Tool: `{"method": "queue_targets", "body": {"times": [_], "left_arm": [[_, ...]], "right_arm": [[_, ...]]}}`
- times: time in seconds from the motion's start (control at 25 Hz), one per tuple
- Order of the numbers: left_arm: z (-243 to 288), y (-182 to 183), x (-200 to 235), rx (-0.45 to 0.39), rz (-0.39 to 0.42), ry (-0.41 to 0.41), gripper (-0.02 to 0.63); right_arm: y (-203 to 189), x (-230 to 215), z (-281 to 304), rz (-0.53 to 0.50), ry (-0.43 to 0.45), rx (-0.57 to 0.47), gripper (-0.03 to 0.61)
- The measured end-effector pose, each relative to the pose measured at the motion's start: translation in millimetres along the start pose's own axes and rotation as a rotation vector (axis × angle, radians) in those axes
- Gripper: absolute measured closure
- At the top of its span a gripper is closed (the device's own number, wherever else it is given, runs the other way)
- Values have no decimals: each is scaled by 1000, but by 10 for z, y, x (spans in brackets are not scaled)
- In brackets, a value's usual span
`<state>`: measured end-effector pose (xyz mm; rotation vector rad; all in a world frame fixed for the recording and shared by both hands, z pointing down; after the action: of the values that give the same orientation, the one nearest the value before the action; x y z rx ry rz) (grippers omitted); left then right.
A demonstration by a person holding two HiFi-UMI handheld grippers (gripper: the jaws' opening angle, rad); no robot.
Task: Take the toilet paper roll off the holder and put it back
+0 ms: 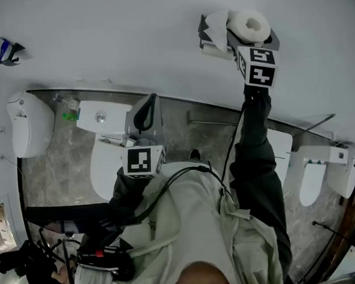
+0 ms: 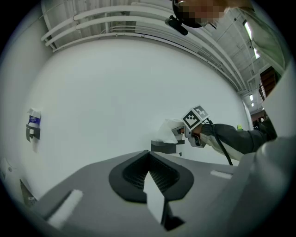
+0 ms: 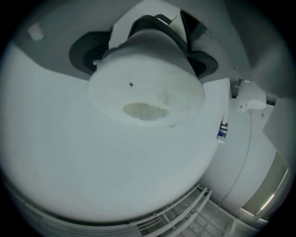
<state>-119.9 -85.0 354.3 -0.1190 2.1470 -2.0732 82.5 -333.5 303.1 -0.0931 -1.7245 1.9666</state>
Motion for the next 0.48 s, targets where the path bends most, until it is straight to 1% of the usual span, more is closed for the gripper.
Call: {"method": "queue_targets", "body": {"times": [0.16, 0.24, 0.28, 0.36, 0.48], "left_arm": [[5, -25, -49, 9, 4, -17, 607], [-5, -33, -47, 11, 5, -19, 607], [-10, -36, -35, 12, 3, -16, 607], [-22, -48, -2, 16, -1, -7, 607], [-37, -49, 25, 13, -7, 3, 607]], "right_arm": [[-144, -51, 150, 61, -18, 41, 104], [-240, -78, 141, 72, -39, 35, 104], [-280, -99, 97, 98, -53, 9, 104], [-368, -136, -51, 197, -69, -64, 104], [-497, -63, -418, 359, -27, -177, 104]]}}
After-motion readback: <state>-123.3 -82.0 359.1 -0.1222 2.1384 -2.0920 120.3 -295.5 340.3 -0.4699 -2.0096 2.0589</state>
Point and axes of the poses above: the fingertips, and each gripper's own axes: z forward along the fingers, x to its left, y out of its top, the point moved 1 cm from there along -z, backward along the fingers, and after that the axes turned 2 degrees about z, right-handed, at the moved point
